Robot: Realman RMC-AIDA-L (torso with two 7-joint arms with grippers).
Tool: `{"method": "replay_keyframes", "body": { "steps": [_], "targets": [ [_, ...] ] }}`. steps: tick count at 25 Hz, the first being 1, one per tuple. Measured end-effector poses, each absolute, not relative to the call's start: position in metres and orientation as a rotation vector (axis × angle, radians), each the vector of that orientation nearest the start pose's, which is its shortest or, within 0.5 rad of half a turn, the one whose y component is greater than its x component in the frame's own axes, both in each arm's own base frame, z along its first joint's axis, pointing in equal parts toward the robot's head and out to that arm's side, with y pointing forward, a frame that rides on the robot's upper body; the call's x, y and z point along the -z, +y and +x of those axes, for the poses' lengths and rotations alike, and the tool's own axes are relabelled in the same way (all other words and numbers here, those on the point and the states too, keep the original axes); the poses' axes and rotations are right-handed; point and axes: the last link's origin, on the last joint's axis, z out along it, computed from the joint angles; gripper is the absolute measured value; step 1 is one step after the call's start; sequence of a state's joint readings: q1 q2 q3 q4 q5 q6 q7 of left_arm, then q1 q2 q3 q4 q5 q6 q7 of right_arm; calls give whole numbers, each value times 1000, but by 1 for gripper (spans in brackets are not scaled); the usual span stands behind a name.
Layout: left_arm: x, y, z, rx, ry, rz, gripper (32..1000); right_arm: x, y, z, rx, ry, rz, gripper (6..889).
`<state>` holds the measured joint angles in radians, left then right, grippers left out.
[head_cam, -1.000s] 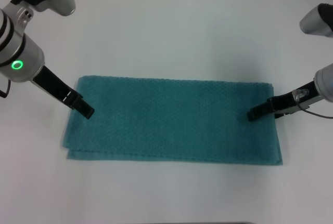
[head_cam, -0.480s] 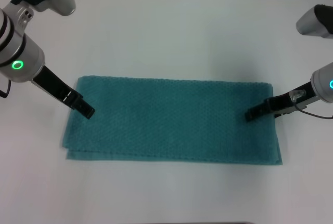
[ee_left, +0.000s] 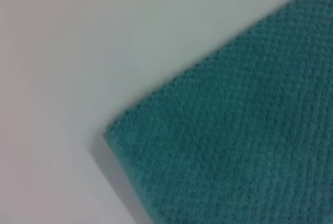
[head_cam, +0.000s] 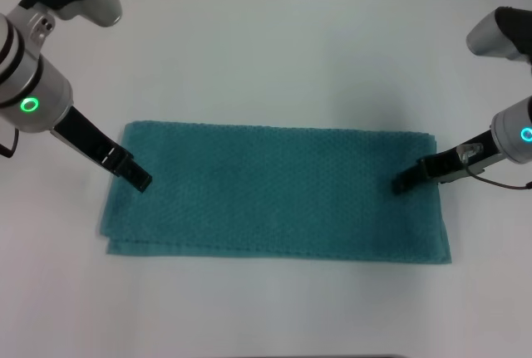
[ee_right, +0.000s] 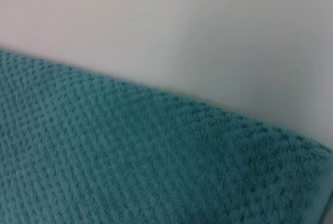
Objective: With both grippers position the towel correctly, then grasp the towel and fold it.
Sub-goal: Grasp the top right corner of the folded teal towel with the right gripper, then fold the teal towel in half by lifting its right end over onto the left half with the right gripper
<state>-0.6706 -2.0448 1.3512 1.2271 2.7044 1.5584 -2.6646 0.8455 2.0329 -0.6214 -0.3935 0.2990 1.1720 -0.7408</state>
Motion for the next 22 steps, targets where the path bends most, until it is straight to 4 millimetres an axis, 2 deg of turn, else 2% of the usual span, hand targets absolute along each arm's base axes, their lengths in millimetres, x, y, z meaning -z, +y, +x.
{"method": "replay_keyframes", "body": {
  "steps": [12, 17, 22],
  "targets": [
    [-11, 371, -204, -627, -1084, -2429, 858, 35, 370, 302, 279, 1676, -2274, 375],
    [-11, 370, -204, -627, -1087, -2427, 858, 34, 371, 303, 275, 1677, -2269, 155],
    [-12, 370, -205, -626, -1091, -2426, 858, 30, 372, 304, 280, 1673, -2266, 125]
  ]
}}
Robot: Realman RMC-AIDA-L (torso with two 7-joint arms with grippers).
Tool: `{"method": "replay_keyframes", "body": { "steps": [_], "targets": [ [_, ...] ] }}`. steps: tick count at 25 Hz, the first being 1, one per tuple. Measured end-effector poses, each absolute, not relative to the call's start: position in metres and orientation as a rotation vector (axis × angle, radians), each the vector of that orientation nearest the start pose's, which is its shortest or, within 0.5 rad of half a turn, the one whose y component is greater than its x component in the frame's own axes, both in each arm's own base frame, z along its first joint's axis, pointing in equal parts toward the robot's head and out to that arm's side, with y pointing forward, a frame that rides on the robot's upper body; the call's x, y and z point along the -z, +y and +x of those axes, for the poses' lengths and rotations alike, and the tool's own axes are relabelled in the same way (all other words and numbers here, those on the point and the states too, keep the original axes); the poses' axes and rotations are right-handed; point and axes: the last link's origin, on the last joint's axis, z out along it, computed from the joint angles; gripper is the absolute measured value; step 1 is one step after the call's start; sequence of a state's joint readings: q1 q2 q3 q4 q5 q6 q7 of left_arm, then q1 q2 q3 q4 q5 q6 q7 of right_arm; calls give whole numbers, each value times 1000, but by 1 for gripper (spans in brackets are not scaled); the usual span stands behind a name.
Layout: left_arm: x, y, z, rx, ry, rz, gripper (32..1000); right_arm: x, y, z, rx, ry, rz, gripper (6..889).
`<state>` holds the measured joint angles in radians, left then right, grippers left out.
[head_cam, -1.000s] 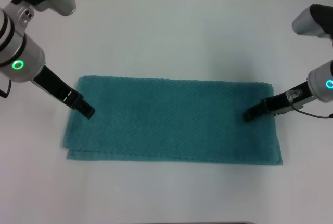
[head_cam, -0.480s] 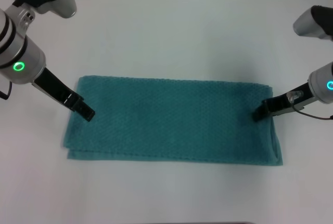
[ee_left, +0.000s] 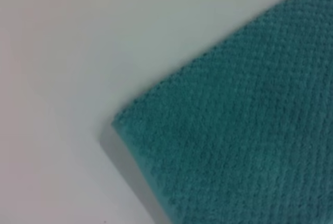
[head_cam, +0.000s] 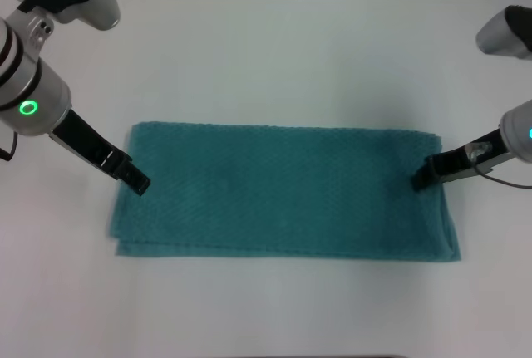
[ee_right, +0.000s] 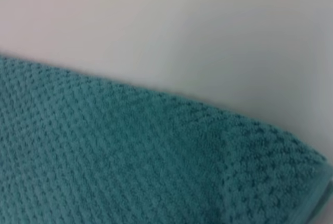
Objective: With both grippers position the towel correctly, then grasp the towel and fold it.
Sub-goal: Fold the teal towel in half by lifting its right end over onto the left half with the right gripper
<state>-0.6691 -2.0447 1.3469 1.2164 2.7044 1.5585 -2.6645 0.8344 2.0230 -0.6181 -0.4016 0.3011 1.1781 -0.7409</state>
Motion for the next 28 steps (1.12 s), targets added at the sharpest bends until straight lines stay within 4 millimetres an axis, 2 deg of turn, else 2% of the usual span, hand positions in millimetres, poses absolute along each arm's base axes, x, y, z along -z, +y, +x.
{"method": "replay_keyframes", "body": {
  "steps": [7, 18, 23, 28],
  "targets": [
    [-12, 370, -206, -628, -1093, -2424, 858, 5, 377, 314, 295, 1679, -2228, 121],
    [-13, 370, -206, -625, -1090, -2425, 858, -66, 378, 350, 425, 1702, -2042, 117],
    [-12, 370, -206, -626, -1089, -2426, 858, -91, 378, 354, 440, 1704, -2000, 116],
    [-12, 370, -206, -627, -1089, -2427, 858, -101, 379, 351, 438, 1696, -1996, 116]
  ]
}}
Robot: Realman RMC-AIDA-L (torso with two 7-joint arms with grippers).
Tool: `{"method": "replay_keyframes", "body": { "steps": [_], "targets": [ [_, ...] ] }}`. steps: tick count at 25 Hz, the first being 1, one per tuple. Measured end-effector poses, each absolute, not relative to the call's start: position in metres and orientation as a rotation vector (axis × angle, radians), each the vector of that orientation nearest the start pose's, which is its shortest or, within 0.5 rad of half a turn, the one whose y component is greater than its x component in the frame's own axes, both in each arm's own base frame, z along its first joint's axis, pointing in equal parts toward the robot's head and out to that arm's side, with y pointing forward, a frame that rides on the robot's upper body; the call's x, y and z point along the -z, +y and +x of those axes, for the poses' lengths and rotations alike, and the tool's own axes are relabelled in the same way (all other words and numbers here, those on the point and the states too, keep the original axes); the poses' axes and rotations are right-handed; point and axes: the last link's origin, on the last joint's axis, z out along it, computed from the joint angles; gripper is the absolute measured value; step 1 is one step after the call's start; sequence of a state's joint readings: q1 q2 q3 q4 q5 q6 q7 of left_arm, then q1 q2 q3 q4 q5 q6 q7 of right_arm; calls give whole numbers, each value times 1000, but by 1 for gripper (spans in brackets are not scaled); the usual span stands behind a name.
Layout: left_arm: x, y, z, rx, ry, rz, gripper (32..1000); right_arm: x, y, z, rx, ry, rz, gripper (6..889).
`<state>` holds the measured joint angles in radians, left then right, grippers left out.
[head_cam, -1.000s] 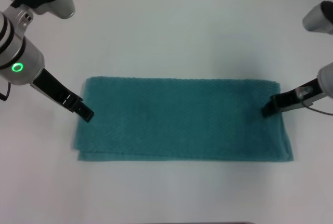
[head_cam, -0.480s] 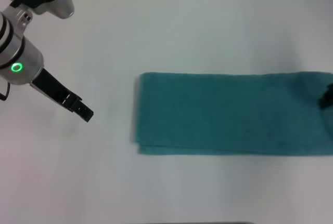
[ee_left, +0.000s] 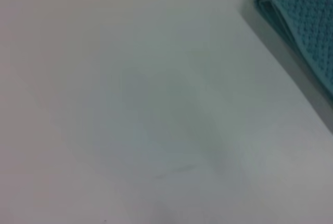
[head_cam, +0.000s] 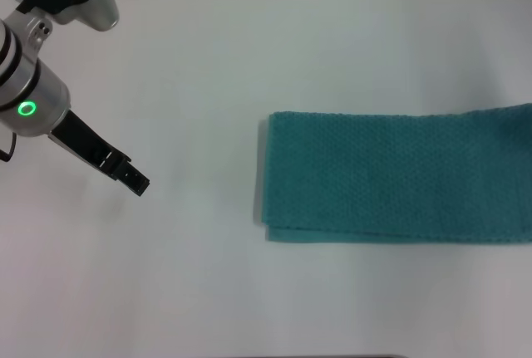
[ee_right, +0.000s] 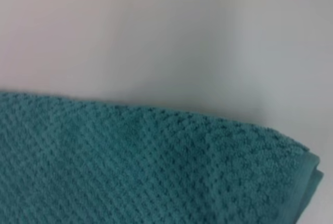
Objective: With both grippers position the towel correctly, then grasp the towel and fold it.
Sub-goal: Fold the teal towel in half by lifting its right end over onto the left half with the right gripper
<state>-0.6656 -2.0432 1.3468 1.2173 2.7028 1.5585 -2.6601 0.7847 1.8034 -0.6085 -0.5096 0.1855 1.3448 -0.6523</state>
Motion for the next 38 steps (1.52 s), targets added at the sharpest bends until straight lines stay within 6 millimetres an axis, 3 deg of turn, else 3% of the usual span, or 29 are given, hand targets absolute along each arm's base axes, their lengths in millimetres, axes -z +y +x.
{"method": "replay_keyframes", "body": {
  "steps": [9, 16, 20, 27, 33, 38],
  "targets": [
    [-12, 369, -207, -629, -1091, -2428, 858, -98, 380, 345, 441, 1680, -2048, 115],
    [-11, 370, -209, -632, -1097, -2426, 858, -96, 383, 321, 397, 1656, -2202, 115],
    [-11, 368, -213, -640, -1110, -2424, 858, -99, 388, 297, 326, 1655, -2286, 114],
    [-11, 368, -214, -642, -1112, -2423, 858, -92, 412, 230, 168, 1583, -2477, 113],
    [-11, 370, -209, -636, -1100, -2429, 858, -42, 427, 173, 229, 1449, -2638, 138],
    [-7, 371, -207, -614, -1110, -2451, 858, 4, 418, 147, 350, 1346, -2749, 159]
  ]
}}
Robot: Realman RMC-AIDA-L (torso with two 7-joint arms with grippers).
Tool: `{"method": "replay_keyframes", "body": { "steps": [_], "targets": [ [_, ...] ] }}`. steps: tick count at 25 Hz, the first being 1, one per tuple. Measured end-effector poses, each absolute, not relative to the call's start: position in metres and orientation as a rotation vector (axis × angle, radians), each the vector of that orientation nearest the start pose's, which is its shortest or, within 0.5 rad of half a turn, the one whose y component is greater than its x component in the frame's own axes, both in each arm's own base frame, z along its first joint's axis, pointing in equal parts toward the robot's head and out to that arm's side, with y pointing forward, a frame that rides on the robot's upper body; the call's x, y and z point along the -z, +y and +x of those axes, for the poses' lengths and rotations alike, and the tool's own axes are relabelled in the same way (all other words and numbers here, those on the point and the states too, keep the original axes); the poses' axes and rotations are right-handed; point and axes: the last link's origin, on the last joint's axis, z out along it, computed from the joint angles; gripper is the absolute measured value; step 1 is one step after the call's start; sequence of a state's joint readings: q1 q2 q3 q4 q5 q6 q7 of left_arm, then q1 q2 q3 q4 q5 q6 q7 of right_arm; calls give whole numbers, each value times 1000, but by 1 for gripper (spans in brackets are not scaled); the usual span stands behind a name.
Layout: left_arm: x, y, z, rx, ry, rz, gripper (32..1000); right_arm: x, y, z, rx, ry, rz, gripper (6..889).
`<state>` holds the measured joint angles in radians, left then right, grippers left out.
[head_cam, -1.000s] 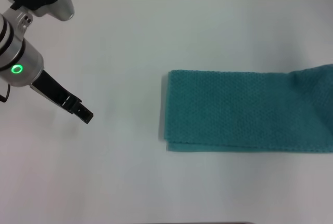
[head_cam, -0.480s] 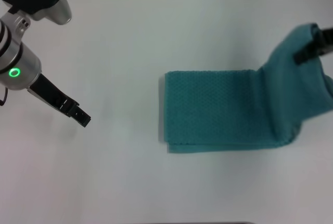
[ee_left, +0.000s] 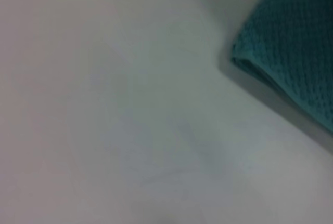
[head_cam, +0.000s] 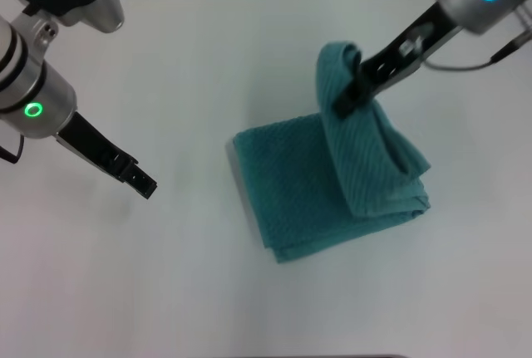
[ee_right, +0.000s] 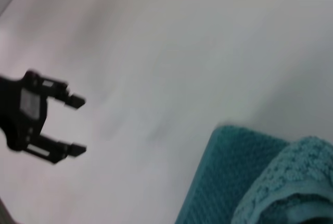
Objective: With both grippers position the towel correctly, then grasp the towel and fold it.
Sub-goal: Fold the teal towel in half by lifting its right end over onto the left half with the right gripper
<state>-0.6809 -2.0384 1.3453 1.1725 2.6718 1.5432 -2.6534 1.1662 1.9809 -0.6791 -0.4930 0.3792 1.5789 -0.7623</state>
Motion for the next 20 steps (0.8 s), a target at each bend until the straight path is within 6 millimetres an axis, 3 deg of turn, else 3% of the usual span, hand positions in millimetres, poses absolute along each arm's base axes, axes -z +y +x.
{"method": "replay_keyframes", "body": {
  "steps": [5, 14, 20],
  "targets": [
    [-5, 373, -209, -616, -1124, -2452, 858, 21, 410, 144, 442, 1295, -2780, 180],
    [-7, 373, -211, -604, -1132, -2451, 858, 16, 419, 140, 223, 1383, -2750, 217],
    [-7, 373, -211, -603, -1135, -2452, 858, 11, 420, 148, 212, 1403, -2722, 500]
  ]
}}
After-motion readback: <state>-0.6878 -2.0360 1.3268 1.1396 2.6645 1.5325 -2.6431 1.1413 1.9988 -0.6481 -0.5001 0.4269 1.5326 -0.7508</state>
